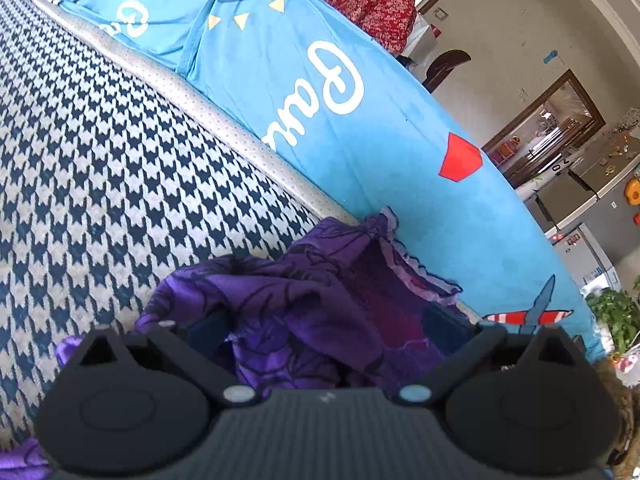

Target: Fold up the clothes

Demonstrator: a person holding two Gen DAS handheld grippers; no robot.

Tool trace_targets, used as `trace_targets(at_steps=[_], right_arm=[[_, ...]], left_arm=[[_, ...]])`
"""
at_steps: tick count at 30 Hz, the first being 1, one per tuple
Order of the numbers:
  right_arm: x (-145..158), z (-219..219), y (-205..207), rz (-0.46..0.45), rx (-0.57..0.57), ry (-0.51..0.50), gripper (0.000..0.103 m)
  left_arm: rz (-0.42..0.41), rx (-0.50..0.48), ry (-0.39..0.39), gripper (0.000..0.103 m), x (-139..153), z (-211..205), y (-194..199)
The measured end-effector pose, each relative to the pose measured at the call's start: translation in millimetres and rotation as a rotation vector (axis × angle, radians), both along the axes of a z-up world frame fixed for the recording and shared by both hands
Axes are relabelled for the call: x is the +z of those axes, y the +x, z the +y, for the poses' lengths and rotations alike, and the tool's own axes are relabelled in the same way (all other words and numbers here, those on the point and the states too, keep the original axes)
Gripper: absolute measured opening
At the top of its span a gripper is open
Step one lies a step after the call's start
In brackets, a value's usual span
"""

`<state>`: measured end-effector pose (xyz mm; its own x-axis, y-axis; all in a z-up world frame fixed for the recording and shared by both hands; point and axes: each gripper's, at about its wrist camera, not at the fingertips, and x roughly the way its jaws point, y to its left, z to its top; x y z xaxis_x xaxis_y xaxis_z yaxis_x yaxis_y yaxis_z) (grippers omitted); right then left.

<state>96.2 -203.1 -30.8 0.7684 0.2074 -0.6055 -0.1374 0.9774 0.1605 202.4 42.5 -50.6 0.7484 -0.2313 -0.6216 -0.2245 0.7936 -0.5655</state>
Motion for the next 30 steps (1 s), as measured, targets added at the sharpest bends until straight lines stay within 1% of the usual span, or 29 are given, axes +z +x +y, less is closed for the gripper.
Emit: trace_targets(at_steps=[1, 3, 4, 5, 6, 8, 10, 13, 15, 16, 17, 18, 20, 21, 22, 23, 24, 25, 27, 28, 30], right_arm=[[0, 0, -1, -0.002, 0.001, -0.002, 0.047], [0, 0, -1, -0.004, 0.003, -0.007, 0.047], [0, -1, -1, -0.004, 0.0, -0.008, 0.047], [0, -2, -1, -0.003, -0.003, -0.006, 0.047], [0, -3, -1, -0.002, -0.006, -0.003, 0.047], [1, -5, 0, -0.004, -0.014, 0.001, 0.047], [3, -8, 1, -0.011, -0.024, 0.004, 0.047], [7, -14, 2, -0.032, -0.053, 0.001, 0.047], [10, -20, 4, -0.047, -0.079, -0.002, 0.047], [11, -23, 4, -0.055, -0.092, -0.003, 0.047], [13, -26, 5, -0.059, -0.104, 0.0, 0.047], [13, -28, 6, -0.061, -0.112, 0.005, 0.047], [15, -33, 8, -0.064, -0.12, 0.024, 0.047], [15, -33, 10, -0.069, -0.11, 0.04, 0.047], [16, -33, 11, -0.075, -0.095, 0.058, 0.047], [16, -33, 12, -0.081, -0.079, 0.075, 0.047], [17, -34, 13, -0.086, -0.064, 0.092, 0.047], [17, -31, 13, -0.096, -0.047, 0.105, 0.047], [18, -24, 16, -0.124, 0.001, 0.123, 0.047], [18, -18, 18, -0.138, 0.03, 0.127, 0.047], [18, -5, 22, -0.166, 0.092, 0.129, 0.047]], left_arm=[[-0.009, 0.001, 0.03, 0.088, 2, -2, -1], [-0.019, -0.009, 0.101, 0.061, 6, -9, -1], [-0.022, -0.012, 0.137, 0.054, 8, -13, -1], [-0.028, -0.02, 0.166, 0.042, 10, -15, -2], [-0.039, -0.03, 0.181, 0.034, 11, -16, -3], [-0.074, -0.047, 0.215, 0.025, 17, -19, -7], [-0.136, -0.089, 0.256, 0.023, 27, -25, -14], [-0.234, -0.223, 0.286, 0.023, 43, -38, -26], [-0.288, -0.345, 0.329, 0.023, 49, -52, -36], [-0.305, -0.423, 0.365, 0.023, 50, -62, -44], [-0.312, -0.486, 0.392, 0.023, 49, -71, -50], [-0.31, -0.529, 0.4, 0.023, 47, -77, -56], [-0.291, -0.57, 0.395, 0.024, 43, -82, -66], [-0.281, -0.584, 0.394, 0.028, 41, -83, -73], [-0.271, -0.573, 0.414, 0.031, 41, -82, -78], [-0.26, -0.559, 0.436, 0.039, 41, -81, -82], [-0.245, -0.53, 0.454, 0.05, 41, -78, -86], [-0.227, -0.499, 0.459, 0.055, 42, -71, -89], [-0.186, -0.418, 0.461, 0.076, 42, -56, -95], [-0.163, -0.367, 0.458, 0.08, 42, -47, -97], [-0.121, -0.257, 0.408, 0.088, 41, -23, -103]])
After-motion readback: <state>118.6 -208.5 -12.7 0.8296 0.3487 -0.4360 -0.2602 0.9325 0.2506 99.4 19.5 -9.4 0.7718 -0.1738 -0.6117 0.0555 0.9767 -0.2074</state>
